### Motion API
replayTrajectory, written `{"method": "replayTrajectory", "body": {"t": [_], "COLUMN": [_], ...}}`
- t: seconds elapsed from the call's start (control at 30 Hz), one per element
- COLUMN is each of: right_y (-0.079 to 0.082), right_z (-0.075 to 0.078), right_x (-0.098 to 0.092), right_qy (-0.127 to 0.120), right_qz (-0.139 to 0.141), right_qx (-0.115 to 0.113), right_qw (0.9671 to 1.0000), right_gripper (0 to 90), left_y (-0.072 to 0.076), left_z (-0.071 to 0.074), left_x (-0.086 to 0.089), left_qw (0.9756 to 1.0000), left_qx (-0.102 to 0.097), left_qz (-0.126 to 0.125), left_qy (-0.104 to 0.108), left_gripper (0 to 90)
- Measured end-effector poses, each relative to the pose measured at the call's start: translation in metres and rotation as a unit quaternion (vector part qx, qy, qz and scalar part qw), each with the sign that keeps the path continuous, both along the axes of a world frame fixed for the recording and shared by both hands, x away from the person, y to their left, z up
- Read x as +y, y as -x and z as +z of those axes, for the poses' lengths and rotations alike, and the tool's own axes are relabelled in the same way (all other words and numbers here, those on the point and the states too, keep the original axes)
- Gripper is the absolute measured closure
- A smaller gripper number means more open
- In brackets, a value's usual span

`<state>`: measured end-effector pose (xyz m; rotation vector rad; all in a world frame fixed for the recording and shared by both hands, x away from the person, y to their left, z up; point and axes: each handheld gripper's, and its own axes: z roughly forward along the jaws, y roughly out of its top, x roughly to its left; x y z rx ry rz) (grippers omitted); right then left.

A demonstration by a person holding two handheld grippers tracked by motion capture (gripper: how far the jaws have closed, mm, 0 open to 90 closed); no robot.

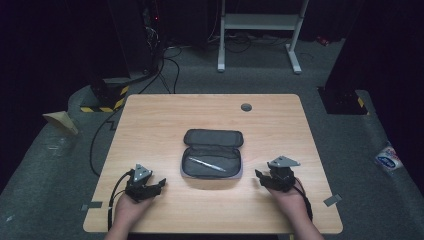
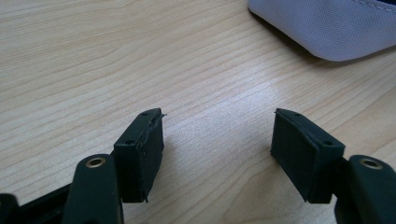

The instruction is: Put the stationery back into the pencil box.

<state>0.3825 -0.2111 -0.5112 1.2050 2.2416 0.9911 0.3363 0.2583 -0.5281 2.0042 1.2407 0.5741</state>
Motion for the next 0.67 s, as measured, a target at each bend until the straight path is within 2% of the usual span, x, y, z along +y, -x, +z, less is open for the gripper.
{"method": "replayTrajectory", "body": {"t": [0.07, 0.13, 0.17, 0.2, 0.37, 0.67], "right_y": [0.003, 0.009, 0.011, 0.012, 0.017, 0.014], "right_z": [-0.002, -0.008, -0.010, -0.012, -0.012, -0.012], "right_x": [-0.005, -0.016, -0.020, -0.023, -0.025, -0.022], "right_qy": [0.005, 0.014, 0.015, 0.005, 0.006, 0.005], "right_qz": [-0.004, -0.021, -0.026, -0.027, -0.030, -0.043], "right_qx": [0.002, 0.006, 0.013, 0.015, 0.015, 0.015], "right_qw": [1.0000, 0.9996, 0.9995, 0.9995, 0.9994, 0.9989], "right_gripper": [38.9, 37.3, 35.8, 34.6, 32.8, 32.7], "left_y": [0.000, 0.000, 0.000, 0.000, 0.000, 0.002], "left_z": [0.000, 0.000, 0.000, 0.000, 0.000, 0.000], "left_x": [0.000, 0.000, 0.000, 0.000, 0.000, -0.001], "left_qw": [1.0000, 1.0000, 1.0000, 1.0000, 1.0000, 1.0000], "left_qx": [0.000, -0.001, -0.001, -0.001, -0.001, 0.000], "left_qz": [0.000, 0.002, 0.002, 0.003, 0.004, 0.007], "left_qy": [0.000, 0.001, 0.001, 0.001, 0.001, 0.001], "left_gripper": [34.4, 34.4, 34.4, 34.4, 34.4, 34.4]}}
